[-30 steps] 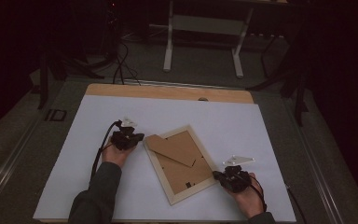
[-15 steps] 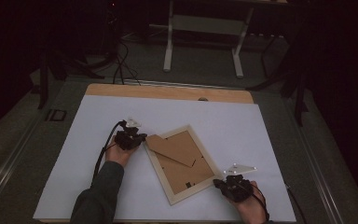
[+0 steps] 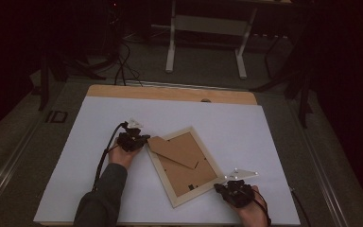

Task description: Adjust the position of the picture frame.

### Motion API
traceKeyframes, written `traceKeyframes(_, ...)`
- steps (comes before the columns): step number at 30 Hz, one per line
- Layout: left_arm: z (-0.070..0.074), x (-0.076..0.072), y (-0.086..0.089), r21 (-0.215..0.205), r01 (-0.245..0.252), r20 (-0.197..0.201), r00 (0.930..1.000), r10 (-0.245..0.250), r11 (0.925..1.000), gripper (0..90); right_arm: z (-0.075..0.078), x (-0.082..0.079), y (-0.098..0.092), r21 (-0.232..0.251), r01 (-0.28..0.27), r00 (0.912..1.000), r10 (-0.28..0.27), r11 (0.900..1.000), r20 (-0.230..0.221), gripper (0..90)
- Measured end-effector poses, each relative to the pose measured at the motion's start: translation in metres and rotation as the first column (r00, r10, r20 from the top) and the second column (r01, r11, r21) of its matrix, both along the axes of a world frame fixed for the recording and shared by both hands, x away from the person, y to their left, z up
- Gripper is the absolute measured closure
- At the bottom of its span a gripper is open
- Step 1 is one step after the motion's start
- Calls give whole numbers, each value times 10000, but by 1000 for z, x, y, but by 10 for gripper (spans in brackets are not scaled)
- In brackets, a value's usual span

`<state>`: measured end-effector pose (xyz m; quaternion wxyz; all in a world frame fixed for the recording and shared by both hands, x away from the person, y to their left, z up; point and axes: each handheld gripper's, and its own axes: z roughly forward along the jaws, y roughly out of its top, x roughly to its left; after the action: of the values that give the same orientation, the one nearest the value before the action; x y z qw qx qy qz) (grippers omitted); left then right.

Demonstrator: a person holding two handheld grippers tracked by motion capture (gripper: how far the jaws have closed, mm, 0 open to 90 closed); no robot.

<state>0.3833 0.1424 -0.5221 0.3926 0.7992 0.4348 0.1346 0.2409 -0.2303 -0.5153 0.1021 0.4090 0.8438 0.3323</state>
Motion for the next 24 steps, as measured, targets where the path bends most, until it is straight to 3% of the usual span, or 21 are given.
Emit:
traceKeyframes(9, 1, -1, 3, 182, 184, 43, 9998, -184, 9997, 900, 0, 7, -1, 3, 148, 9999, -148, 9999, 68, 900)
traceKeyframes(12, 0, 0, 4, 503, -145, 172, 9998, 137, 9986, 900, 0, 8, -1, -95, 192, 9997, -191, 9998, 125, 900)
traceKeyframes(24, -3, 3, 10, 697, -219, -122, 9997, 228, 9973, 900, 0, 14, -7, -108, 461, 9988, -459, 9989, 166, 900)
